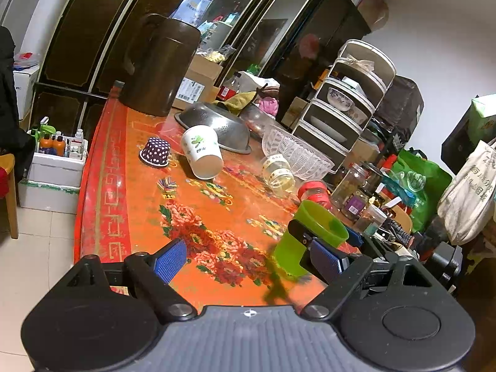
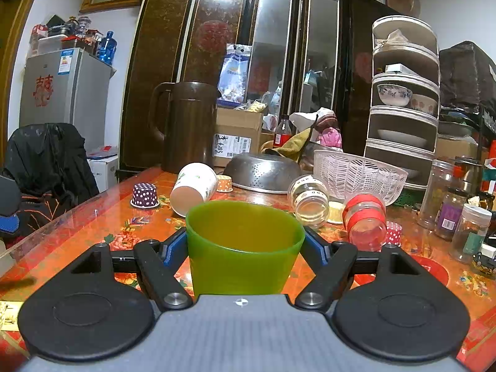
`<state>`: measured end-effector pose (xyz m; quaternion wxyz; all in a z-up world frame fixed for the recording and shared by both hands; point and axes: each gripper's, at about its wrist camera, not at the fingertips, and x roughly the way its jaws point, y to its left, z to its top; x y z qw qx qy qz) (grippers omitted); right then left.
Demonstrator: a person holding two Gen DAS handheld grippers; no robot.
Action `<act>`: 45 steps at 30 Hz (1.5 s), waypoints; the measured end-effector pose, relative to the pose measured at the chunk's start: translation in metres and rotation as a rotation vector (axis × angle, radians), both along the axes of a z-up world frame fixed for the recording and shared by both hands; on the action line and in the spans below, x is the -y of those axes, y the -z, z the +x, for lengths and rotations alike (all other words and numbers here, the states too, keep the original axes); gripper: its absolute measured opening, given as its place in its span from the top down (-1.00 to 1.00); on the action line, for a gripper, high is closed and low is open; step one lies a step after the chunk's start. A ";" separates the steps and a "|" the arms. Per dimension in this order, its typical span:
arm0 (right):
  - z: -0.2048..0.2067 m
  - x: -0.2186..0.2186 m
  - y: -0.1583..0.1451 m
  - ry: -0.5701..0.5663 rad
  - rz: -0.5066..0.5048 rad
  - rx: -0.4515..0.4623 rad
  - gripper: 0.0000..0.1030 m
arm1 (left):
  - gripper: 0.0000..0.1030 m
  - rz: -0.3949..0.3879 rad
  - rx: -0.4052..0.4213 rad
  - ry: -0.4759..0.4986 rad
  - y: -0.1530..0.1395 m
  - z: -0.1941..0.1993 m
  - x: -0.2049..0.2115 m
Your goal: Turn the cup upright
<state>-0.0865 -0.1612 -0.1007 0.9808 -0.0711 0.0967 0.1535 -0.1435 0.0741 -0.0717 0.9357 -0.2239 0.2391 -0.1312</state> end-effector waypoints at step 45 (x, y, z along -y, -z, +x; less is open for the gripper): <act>-0.068 0.096 -0.074 0.037 0.152 -0.283 -0.98 | -1.00 0.412 0.039 0.023 -0.076 -0.020 0.091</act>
